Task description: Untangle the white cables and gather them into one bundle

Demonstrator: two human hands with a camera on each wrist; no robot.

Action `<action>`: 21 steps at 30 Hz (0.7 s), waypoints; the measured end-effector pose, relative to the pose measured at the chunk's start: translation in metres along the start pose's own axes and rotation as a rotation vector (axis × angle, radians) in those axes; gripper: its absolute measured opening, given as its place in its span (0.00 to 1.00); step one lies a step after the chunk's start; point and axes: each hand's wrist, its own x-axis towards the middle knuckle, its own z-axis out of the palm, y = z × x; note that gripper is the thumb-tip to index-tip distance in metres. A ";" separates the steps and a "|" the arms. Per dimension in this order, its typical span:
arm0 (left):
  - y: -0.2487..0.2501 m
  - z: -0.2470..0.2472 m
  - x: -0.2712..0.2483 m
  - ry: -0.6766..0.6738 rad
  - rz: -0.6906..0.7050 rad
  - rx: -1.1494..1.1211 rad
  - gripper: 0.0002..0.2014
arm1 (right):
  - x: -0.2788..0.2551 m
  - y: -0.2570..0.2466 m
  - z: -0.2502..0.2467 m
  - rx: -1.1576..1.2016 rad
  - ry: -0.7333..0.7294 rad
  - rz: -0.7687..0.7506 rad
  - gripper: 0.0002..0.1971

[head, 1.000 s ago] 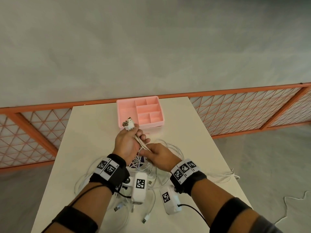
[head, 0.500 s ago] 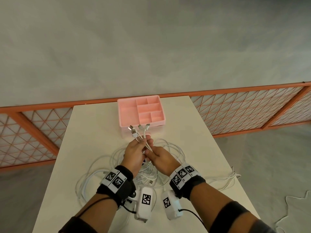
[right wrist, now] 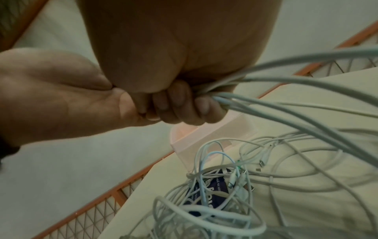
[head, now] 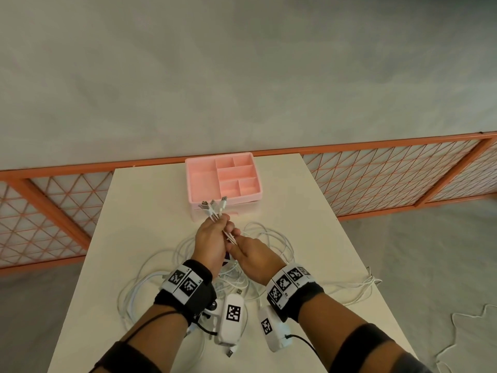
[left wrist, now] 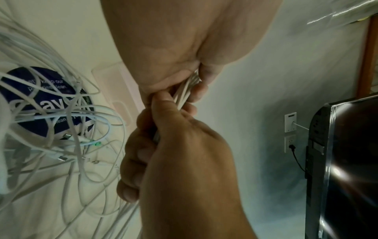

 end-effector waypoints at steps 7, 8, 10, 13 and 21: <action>0.012 -0.016 0.017 0.015 0.099 -0.070 0.13 | -0.007 0.024 0.003 -0.192 -0.061 -0.015 0.20; 0.017 -0.021 0.019 0.019 0.092 -0.083 0.13 | -0.010 0.034 0.000 -0.210 -0.077 0.023 0.20; 0.027 -0.032 0.024 0.050 0.097 -0.065 0.14 | -0.017 0.059 -0.005 -0.256 -0.119 0.110 0.20; 0.041 -0.049 0.031 0.099 0.107 -0.028 0.13 | -0.040 0.113 -0.016 -0.306 -0.155 0.289 0.18; 0.043 -0.075 0.027 0.074 0.023 0.021 0.15 | -0.096 0.190 -0.084 -0.718 0.023 0.670 0.13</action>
